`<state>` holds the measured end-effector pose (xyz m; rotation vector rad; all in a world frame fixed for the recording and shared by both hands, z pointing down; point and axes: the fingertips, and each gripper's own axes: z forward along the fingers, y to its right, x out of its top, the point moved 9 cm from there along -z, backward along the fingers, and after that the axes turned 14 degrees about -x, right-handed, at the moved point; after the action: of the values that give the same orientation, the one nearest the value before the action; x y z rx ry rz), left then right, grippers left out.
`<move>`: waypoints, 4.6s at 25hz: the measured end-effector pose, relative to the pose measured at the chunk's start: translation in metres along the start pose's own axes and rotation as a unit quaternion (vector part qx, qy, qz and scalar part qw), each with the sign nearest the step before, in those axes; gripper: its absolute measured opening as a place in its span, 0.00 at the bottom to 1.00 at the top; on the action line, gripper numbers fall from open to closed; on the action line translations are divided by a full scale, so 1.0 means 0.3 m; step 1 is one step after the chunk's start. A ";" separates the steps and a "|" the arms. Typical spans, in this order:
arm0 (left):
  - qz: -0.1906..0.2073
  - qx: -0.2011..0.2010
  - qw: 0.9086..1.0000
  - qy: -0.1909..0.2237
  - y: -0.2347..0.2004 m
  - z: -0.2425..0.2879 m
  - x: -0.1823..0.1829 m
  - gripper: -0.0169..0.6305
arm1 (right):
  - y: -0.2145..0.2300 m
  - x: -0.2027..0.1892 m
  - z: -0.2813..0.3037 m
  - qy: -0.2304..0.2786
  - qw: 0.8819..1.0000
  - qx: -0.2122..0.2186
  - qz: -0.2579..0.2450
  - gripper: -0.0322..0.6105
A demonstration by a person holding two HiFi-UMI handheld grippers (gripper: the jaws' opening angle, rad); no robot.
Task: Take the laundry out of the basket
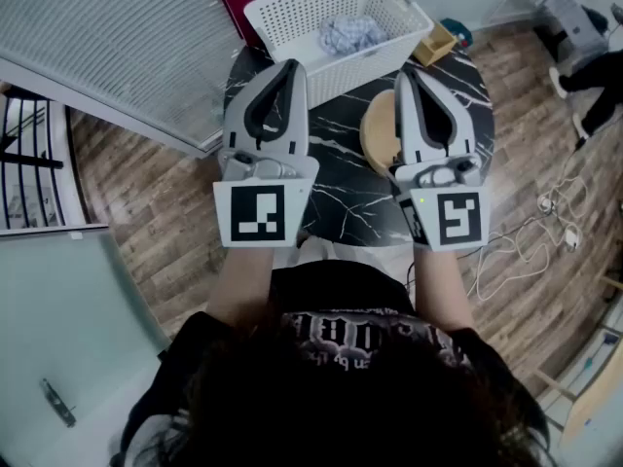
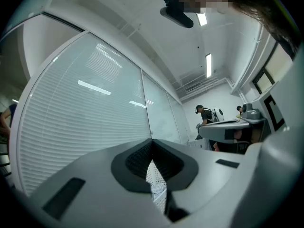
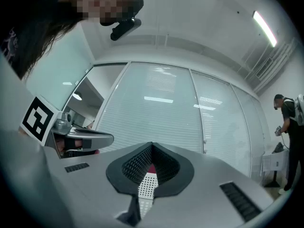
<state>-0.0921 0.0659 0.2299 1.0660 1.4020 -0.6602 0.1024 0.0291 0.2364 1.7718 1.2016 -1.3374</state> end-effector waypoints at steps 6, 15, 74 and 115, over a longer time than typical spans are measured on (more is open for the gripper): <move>0.003 0.004 1.000 -0.004 0.020 0.003 0.004 0.03 | 0.003 -0.003 -0.009 0.004 1.000 0.008 0.016 0.09; 0.005 0.002 1.000 -0.004 0.046 0.006 0.004 0.03 | 0.008 0.015 -0.026 0.027 0.999 0.012 0.015 0.09; 0.033 -0.178 0.983 -0.038 -0.345 0.642 -0.256 0.03 | 0.103 -0.256 0.479 -0.026 0.998 -0.057 -0.004 0.09; 0.055 -0.435 0.865 -0.242 -0.325 1.062 -0.739 0.53 | 0.170 -0.365 0.557 -0.047 0.996 -0.080 0.016 0.09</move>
<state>-0.0603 -0.3039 0.3796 0.2174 0.9967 -0.1295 0.0736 -0.1689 0.2867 1.5920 1.1900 -1.2546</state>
